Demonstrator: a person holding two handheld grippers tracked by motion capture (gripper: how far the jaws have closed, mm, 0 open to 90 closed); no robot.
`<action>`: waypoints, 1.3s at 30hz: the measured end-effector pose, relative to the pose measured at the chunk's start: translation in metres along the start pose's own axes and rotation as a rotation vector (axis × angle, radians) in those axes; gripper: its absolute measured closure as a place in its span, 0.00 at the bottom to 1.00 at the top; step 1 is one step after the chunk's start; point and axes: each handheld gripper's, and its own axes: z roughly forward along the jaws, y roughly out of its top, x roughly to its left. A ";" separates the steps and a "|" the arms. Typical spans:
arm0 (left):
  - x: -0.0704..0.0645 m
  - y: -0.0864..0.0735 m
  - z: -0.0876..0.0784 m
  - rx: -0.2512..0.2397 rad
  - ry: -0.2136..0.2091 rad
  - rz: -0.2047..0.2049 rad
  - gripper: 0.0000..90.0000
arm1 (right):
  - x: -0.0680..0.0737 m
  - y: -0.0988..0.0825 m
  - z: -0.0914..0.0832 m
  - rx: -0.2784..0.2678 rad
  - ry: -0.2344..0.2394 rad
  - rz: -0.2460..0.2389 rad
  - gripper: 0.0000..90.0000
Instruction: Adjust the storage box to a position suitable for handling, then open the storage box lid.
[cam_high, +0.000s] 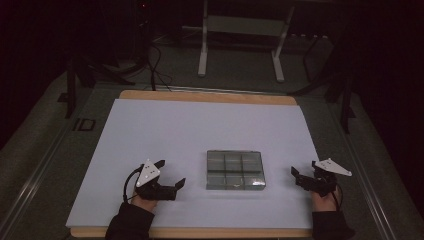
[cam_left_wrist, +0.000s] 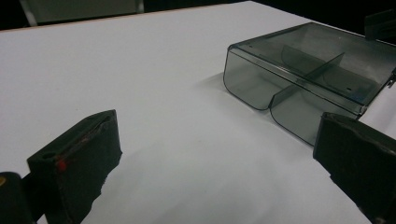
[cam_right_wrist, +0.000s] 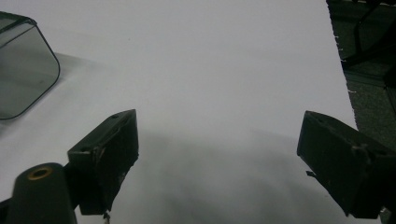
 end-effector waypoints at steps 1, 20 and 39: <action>0.000 0.000 0.000 -0.001 -0.001 0.000 0.02 | 0.000 0.000 0.000 0.001 -0.003 0.002 0.14; 0.007 0.005 0.008 0.094 -0.110 -0.030 0.02 | 0.003 0.003 0.004 0.052 0.023 -0.031 0.15; 0.001 0.021 0.033 0.214 -0.155 0.016 0.03 | 0.027 0.016 0.009 0.093 0.223 -0.116 0.21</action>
